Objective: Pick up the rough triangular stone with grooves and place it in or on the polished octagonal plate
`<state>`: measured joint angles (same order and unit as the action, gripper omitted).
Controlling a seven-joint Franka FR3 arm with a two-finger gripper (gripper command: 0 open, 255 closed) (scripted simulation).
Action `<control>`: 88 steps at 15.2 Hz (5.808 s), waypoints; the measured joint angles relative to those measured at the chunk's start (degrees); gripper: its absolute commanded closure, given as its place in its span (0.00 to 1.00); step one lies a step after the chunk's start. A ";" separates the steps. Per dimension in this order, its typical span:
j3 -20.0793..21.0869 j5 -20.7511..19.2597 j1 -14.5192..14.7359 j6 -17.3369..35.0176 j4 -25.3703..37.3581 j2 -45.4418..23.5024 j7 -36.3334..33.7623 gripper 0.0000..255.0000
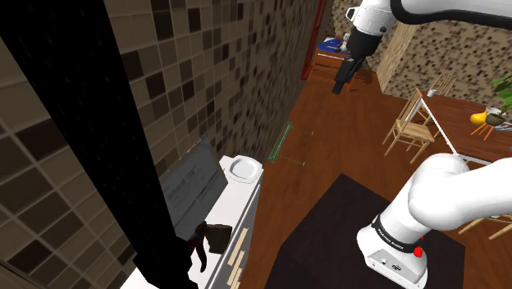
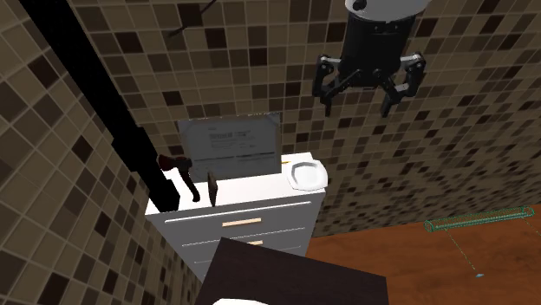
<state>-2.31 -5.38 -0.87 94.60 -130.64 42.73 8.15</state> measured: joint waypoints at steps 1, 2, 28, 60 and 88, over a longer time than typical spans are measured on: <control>0.00 0.00 0.00 0.00 0.00 0.00 0.00 0.00; 0.24 0.24 0.14 0.55 -0.53 -0.15 -0.34 0.00; 15.74 10.64 9.02 35.08 -7.58 -32.38 -18.78 0.00; 18.25 2.24 22.28 53.32 21.10 -81.30 -35.81 0.00; -3.50 4.11 46.30 59.51 18.49 -88.70 -87.43 0.00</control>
<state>-5.81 -1.27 45.43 154.11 -112.15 -45.97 -79.28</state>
